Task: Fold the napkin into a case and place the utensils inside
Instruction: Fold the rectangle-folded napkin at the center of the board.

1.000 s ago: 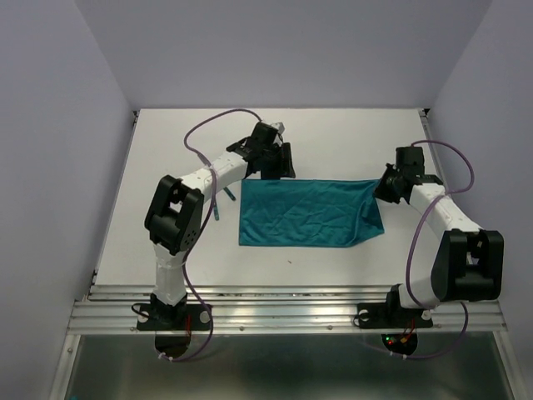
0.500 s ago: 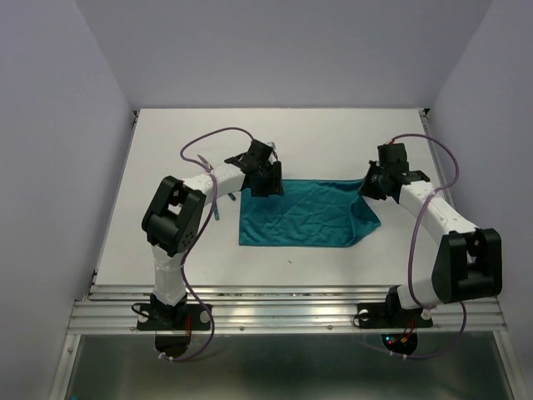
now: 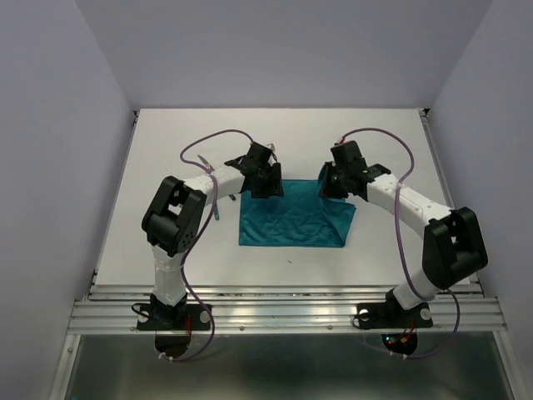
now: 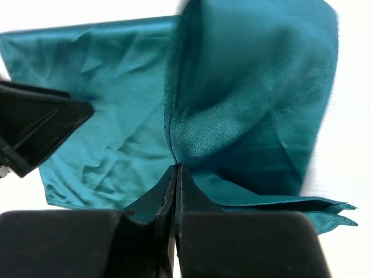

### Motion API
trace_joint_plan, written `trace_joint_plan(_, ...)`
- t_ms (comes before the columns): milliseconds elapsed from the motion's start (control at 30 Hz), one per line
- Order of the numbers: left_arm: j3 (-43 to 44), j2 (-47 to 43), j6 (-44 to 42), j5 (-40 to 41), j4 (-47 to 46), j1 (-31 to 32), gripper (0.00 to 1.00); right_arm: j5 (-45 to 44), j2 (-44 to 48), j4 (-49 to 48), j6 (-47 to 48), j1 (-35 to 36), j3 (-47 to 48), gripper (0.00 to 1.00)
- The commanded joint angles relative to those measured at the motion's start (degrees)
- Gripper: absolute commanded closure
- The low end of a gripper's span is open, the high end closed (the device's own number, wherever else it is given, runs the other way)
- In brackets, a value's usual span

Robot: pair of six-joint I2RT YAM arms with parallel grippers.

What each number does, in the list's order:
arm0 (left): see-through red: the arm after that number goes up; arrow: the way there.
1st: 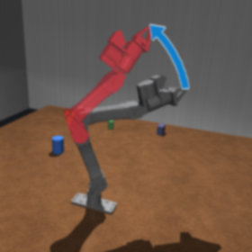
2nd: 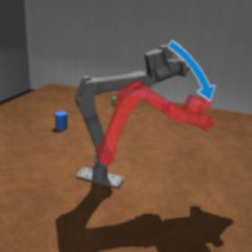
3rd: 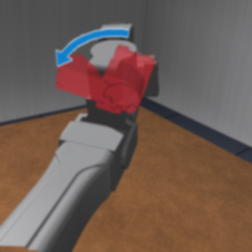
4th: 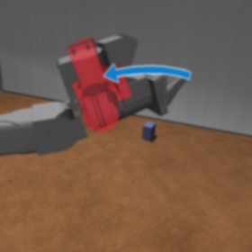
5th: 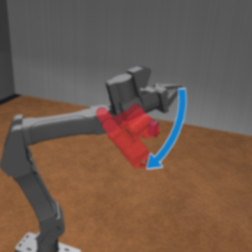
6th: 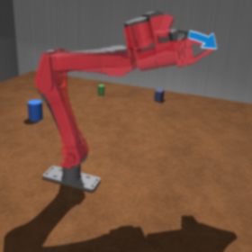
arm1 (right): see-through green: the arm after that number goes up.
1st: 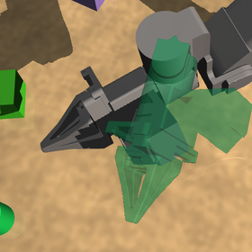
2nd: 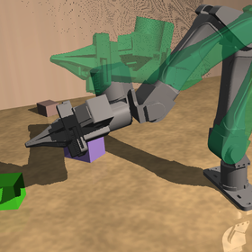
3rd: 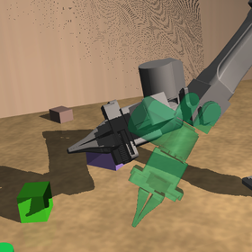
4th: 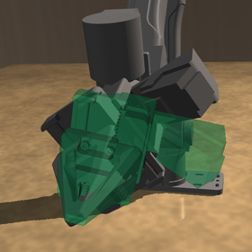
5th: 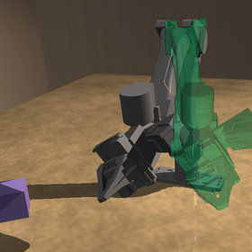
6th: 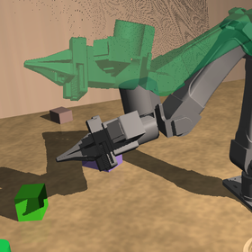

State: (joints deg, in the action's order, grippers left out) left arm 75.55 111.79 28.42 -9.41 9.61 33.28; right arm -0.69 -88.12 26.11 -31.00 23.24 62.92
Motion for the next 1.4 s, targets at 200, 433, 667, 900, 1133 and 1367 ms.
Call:
trace_joint_plan(200, -1.4, -7.2, 1.1, 0.2, 0.4, -2.2, 0.36, -1.1, -7.7, -3.8, -2.0, 9.4, 8.3, 0.99)
trace_joint_plan(433, -7.2, -12.3, 0.8, 2.0, 1.7, -5.3, 0.36, -0.9, -10.3, -4.0, -2.0, 12.0, 10.3, 0.99)
trace_joint_plan(667, -15.4, -15.5, 0.5, 3.1, 0.8, -6.0, 0.36, -0.7, -11.6, -4.1, -2.1, 13.1, 11.5, 0.99)
trace_joint_plan(900, -18.4, -17.2, 1.0, 4.7, 0.6, -6.1, 0.39, -0.8, -11.6, -4.1, -2.2, 13.1, 11.2, 0.99)
trace_joint_plan(1133, -20.1, -18.0, 1.2, 7.9, 1.3, -6.3, 0.43, -1.2, -11.3, -4.0, -2.2, 13.1, 10.9, 0.99)
trace_joint_plan(1367, -21.2, -18.4, 1.6, 8.8, 1.1, -6.3, 0.46, -1.2, -11.4, -4.0, -2.3, 13.1, 10.6, 0.99)
